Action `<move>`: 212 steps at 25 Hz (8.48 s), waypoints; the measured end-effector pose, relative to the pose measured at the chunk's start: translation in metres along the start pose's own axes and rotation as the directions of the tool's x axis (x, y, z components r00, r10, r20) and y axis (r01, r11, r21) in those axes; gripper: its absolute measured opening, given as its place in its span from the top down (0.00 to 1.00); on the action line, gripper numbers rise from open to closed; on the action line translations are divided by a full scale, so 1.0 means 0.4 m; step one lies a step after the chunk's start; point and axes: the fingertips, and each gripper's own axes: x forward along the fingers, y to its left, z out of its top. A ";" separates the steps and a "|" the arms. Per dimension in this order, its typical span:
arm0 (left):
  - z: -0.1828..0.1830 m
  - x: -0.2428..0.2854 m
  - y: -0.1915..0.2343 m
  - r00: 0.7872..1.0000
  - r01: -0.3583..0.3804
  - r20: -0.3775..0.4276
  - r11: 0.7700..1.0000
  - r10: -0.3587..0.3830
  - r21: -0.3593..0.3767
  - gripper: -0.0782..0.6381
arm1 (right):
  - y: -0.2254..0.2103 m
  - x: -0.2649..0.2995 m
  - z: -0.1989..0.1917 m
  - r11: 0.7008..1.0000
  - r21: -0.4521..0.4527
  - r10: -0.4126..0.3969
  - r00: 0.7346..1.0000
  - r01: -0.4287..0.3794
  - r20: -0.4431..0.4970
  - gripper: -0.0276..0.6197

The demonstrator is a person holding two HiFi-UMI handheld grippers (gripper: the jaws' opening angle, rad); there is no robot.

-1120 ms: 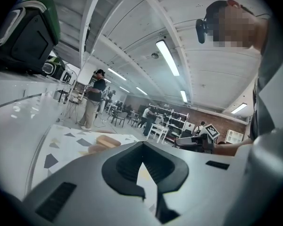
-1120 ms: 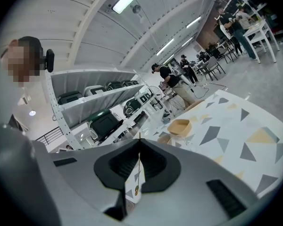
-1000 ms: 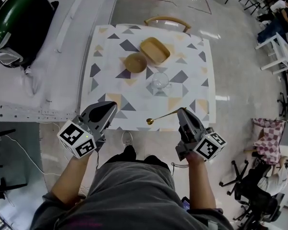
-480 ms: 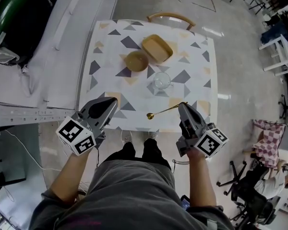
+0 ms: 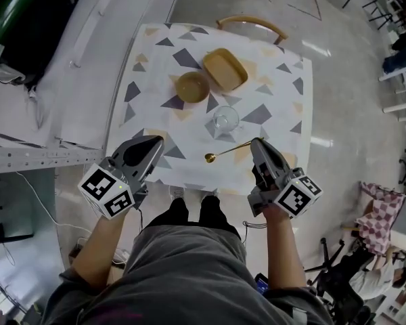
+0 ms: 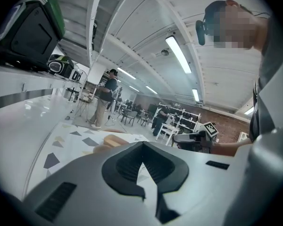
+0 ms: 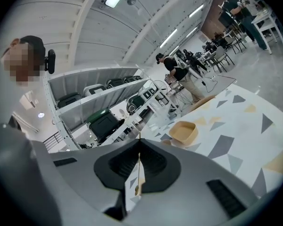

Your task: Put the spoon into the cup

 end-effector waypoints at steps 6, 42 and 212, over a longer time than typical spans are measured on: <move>0.010 0.044 0.002 0.999 -0.047 -0.003 0.999 0.047 -0.013 0.87 | -0.049 0.043 0.047 0.999 -0.009 0.033 0.999 -0.033 -0.041 0.92; -0.031 0.198 0.074 0.992 -0.103 -0.078 0.993 0.098 -0.061 0.87 | -0.274 0.245 0.086 1.000 -0.027 0.010 0.988 -0.014 -0.153 0.92; 0.064 0.038 -0.088 0.995 0.095 0.016 0.994 -0.096 0.049 0.87 | 0.050 -0.005 -0.039 0.941 -0.338 -0.046 0.995 0.013 -0.090 0.93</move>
